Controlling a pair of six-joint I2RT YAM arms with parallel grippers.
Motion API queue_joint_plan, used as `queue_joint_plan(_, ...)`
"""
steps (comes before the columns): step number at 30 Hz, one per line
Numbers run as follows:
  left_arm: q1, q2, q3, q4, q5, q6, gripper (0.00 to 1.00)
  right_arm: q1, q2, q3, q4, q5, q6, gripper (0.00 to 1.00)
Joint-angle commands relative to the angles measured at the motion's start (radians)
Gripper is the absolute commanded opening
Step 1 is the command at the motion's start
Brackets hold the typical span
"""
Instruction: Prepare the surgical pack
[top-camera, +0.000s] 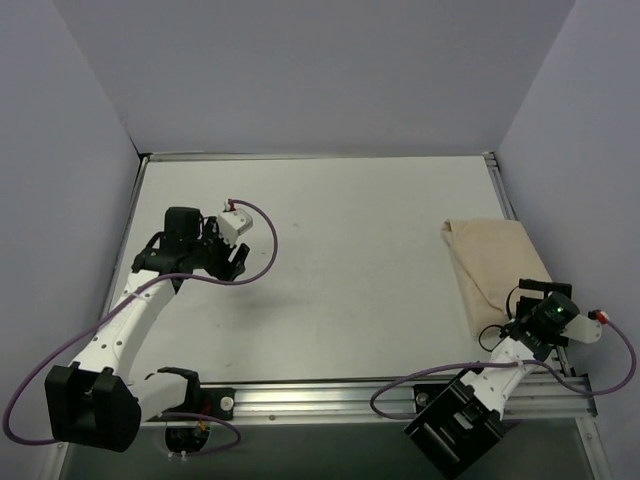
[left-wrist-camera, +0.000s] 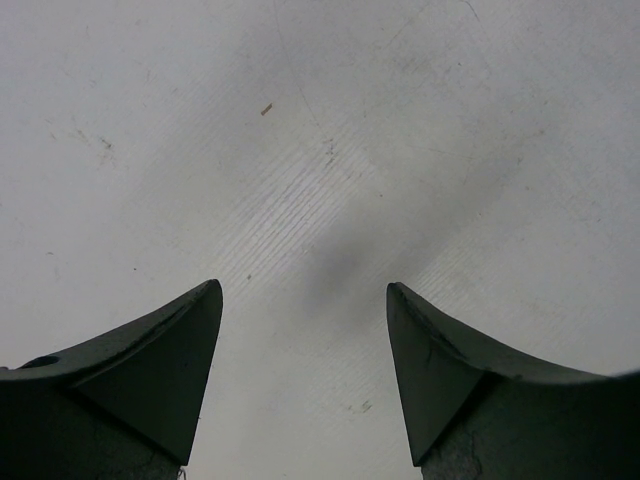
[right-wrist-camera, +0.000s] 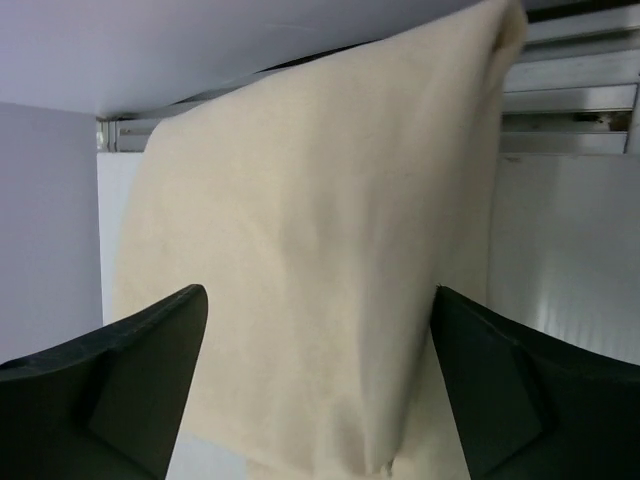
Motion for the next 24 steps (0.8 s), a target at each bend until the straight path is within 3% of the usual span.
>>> queue_joint_plan(1, 0.006, -0.031, 0.023, -0.025, 0.031, -0.004, 0.76, 0.047, -0.08, 0.113, -0.19, 0.037, -0.062, 0.91)
queue_joint_plan(5, 0.007, -0.042, 0.037, -0.061, 0.027, 0.003, 0.79, 0.075, -0.141, 0.275, -0.401, 0.135, -0.124, 0.96)
queue_joint_plan(9, 0.006, -0.04, 0.039, -0.083, 0.005, -0.011, 0.8, 0.106, -0.161, 0.433, -0.484, 0.073, -0.264, 1.0)
queue_joint_plan(14, 0.006, -0.032, 0.024, -0.104, -0.018, -0.01, 0.8, 0.216, -0.209, 0.52, -0.425, -0.106, -0.382, 1.0)
queue_joint_plan(19, 0.007, -0.013, 0.001, -0.12, -0.099, 0.0, 0.8, 0.304, -0.281, 0.499, -0.353, -0.321, -0.462, 1.0)
queue_joint_plan(24, 0.007, -0.014, -0.062, -0.109, -0.196, -0.002, 0.81, 0.432, -0.322, 0.445, -0.29, -0.43, -0.491, 1.0)
